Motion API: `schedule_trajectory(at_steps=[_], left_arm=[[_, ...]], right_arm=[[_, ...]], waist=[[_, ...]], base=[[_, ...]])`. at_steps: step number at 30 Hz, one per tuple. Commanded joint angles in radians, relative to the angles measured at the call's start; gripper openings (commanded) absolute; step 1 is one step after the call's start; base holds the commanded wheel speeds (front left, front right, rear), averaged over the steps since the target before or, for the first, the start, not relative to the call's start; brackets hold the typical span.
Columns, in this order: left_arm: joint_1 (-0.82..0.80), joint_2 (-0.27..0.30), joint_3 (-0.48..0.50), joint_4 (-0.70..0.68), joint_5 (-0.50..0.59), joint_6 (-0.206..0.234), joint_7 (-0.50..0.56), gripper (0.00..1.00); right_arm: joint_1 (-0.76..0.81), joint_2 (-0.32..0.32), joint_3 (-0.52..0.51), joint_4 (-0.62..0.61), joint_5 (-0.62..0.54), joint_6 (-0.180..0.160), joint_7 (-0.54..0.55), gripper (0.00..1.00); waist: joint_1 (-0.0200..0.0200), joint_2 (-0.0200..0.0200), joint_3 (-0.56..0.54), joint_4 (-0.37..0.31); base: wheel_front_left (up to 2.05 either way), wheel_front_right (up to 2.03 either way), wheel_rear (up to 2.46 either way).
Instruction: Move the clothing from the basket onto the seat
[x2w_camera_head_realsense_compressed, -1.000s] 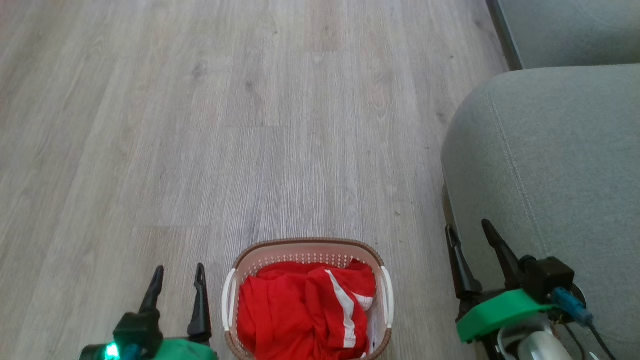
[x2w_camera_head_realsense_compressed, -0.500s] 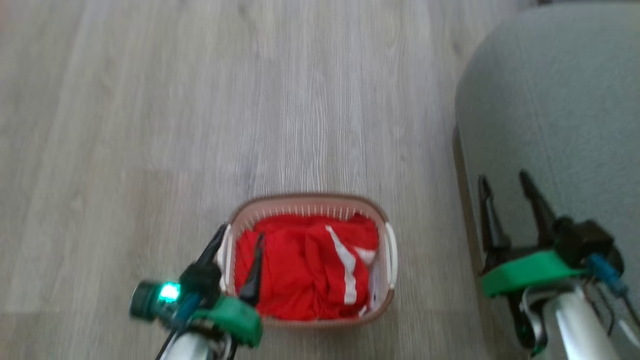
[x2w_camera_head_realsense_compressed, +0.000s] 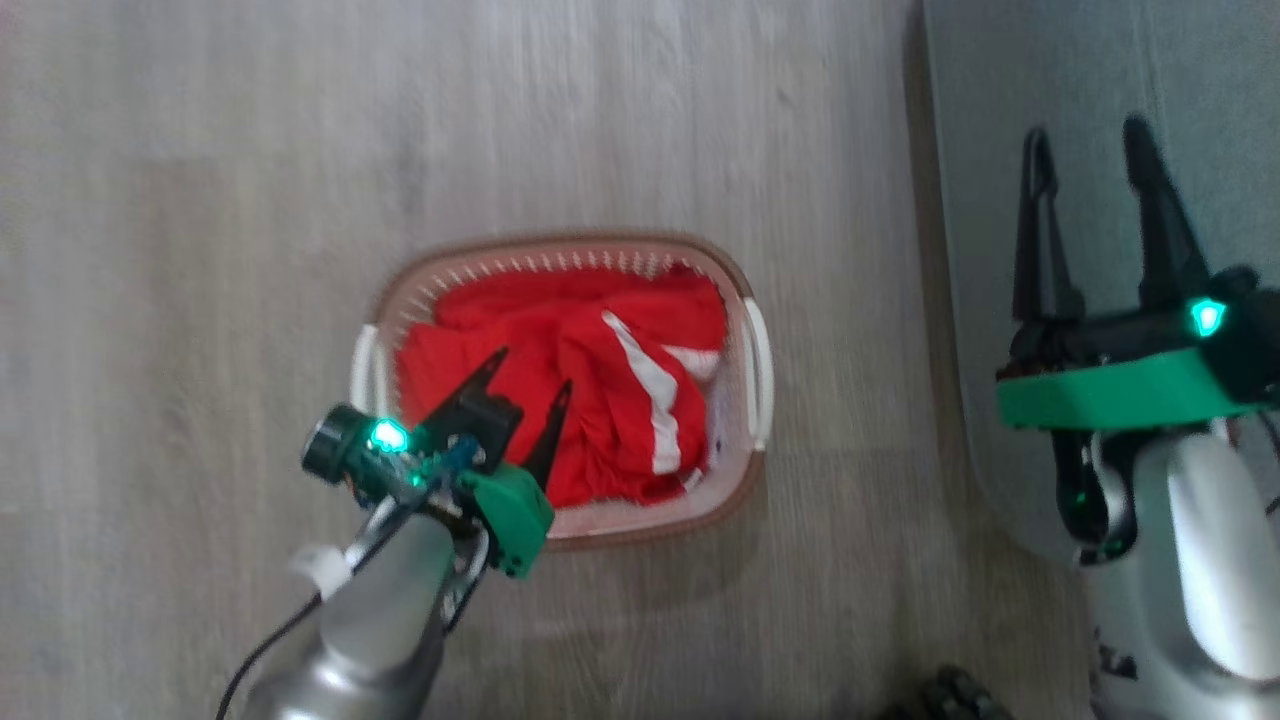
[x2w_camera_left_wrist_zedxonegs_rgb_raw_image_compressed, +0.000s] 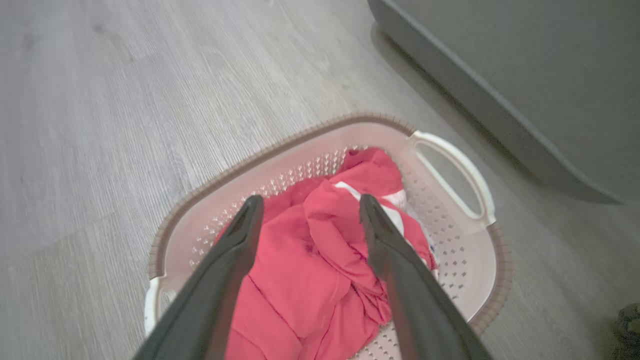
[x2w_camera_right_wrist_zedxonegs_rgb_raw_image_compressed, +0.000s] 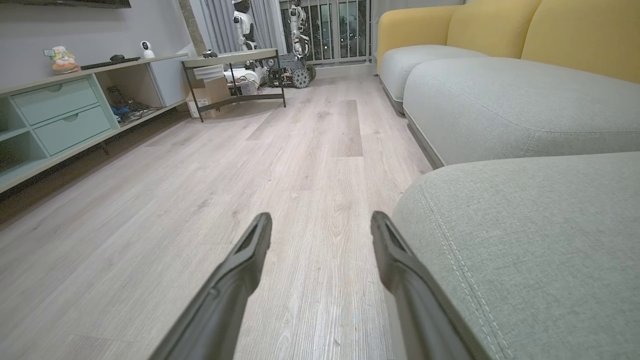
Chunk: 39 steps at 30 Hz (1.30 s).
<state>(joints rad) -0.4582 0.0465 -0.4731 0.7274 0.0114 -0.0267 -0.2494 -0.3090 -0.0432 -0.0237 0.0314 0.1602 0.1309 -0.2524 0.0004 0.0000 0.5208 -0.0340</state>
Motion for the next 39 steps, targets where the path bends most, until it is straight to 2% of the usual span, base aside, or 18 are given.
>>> schedule_trajectory(at_steps=[1,10,18,26,27,28,29,30,34,39], left_arm=[[-0.034,0.009,0.017,0.024,0.008,-0.005,-0.012,1.0],[-0.209,0.027,-0.026,0.25,0.049,-0.005,-0.012,1.0],[-0.34,0.056,-0.035,0.379,0.057,0.004,-0.012,1.0],[-0.392,0.044,-0.048,0.388,0.039,-0.022,-0.012,1.0],[-0.392,0.041,-0.053,0.38,0.037,-0.028,-0.012,0.96],[-0.386,0.034,-0.064,0.367,0.031,-0.04,-0.012,0.41],[-0.381,0.031,-0.07,0.362,0.028,-0.047,-0.012,0.17],[-0.376,0.029,-0.075,0.36,0.025,-0.053,-0.012,0.0],[-0.357,0.021,-0.089,0.363,0.008,-0.067,-0.012,0.0],[-0.319,0.017,-0.082,0.326,-0.024,-0.064,-0.012,0.0]], right_arm=[[-0.021,-0.007,0.028,-0.048,0.011,0.0,-0.009,1.0],[-0.07,-0.007,0.046,-0.111,0.048,0.0,-0.009,1.0],[-0.088,-0.007,0.062,-0.139,0.061,0.0,-0.009,1.0],[-0.102,-0.007,0.067,-0.143,0.067,0.0,-0.009,1.0],[-0.103,-0.007,0.067,-0.141,0.067,0.0,-0.009,1.0],[-0.106,-0.007,0.068,-0.135,0.065,0.0,-0.009,1.0],[-0.107,-0.007,0.07,-0.132,0.065,0.0,-0.009,1.0],[-0.108,-0.007,0.071,-0.13,0.065,0.0,-0.009,1.0],[-0.109,-0.007,0.077,-0.12,0.06,0.0,-0.009,1.0],[-0.102,-0.007,0.075,-0.098,0.051,0.0,-0.009,1.0]], waist=[[-0.0004,0.0,0.106,-0.065],[-0.0004,0.0,0.241,-0.126],[-0.0004,0.0,0.307,-0.153],[-0.0004,0.0,0.322,-0.161],[-0.0004,0.0,0.32,-0.161],[-0.0004,0.0,0.314,-0.161],[-0.0004,0.0,0.309,-0.16],[-0.0004,0.0,0.304,-0.16],[-0.0004,0.0,0.278,-0.158],[-0.0004,0.0,0.22,-0.147]], base=[[0.0,0.0,0.0],[0.0,0.0,0.0],[0.0,0.0,0.0],[0.0,0.0,0.0],[0.0,0.0,0.0],[0.0,0.0,0.0],[0.0,0.0,0.0],[0.0,0.0,0.0],[0.0,0.0,0.0],[0.0,0.0,0.0]])
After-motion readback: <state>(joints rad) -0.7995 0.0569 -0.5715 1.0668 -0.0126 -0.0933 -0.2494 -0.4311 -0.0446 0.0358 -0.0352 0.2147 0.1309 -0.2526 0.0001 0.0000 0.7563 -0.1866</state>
